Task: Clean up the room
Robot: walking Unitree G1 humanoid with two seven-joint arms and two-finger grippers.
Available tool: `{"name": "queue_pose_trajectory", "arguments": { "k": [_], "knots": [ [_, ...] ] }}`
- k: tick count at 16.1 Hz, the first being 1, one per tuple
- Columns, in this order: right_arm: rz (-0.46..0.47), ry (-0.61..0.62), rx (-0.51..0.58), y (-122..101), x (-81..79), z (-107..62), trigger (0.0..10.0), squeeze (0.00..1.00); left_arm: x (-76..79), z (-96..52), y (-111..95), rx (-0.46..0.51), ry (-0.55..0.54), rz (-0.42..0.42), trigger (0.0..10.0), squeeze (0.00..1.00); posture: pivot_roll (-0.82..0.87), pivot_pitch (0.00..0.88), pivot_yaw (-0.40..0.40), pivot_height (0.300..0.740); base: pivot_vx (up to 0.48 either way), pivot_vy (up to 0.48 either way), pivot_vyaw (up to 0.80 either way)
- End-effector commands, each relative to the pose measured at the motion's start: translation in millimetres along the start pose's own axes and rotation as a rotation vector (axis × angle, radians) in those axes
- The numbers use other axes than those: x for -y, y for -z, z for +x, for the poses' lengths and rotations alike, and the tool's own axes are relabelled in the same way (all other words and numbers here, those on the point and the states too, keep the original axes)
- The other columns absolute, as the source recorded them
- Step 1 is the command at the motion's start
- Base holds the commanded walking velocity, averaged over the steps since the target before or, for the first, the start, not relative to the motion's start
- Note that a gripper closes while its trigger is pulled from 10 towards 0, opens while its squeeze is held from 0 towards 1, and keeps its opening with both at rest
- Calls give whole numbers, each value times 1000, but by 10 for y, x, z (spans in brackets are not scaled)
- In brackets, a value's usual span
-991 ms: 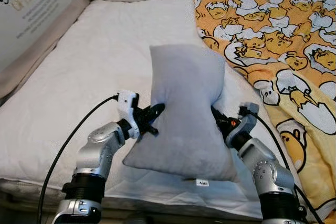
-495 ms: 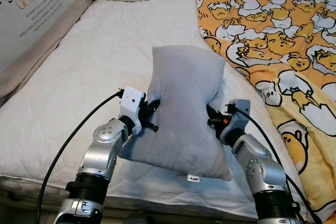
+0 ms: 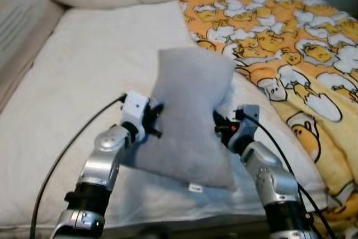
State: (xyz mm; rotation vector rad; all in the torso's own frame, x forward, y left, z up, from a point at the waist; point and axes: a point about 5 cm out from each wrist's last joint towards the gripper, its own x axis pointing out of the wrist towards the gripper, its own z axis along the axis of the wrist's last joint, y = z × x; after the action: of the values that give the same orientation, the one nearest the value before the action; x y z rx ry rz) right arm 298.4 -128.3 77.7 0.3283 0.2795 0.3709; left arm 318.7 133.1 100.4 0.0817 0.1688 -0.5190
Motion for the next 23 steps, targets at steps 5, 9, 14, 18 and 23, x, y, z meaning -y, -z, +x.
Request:
{"name": "queue_pose_trajectory", "arguments": {
  "k": [5,9,14,18,23],
  "knots": [
    [-7,0,11,-15,-2,22,10000,0,45,44,-98,37,14,37,10000,0,129,0,47,740,0,428,0],
    [-15,-2,7,-18,3,38,10000,0,39,46,-97,35,8,40,10000,0,130,0,45,740,0,428,0],
    [-24,-5,-2,0,-2,46,10000,0,52,51,-98,37,15,47,10000,0,127,0,46,740,0,422,0],
    [-25,-5,-5,8,-1,52,10000,0,50,55,-100,35,18,52,10000,0,128,0,46,740,0,416,0],
    [-28,-6,-6,8,-9,65,10000,0,45,62,-111,37,18,55,10000,0,129,0,47,740,0,413,0]
  ]
}}
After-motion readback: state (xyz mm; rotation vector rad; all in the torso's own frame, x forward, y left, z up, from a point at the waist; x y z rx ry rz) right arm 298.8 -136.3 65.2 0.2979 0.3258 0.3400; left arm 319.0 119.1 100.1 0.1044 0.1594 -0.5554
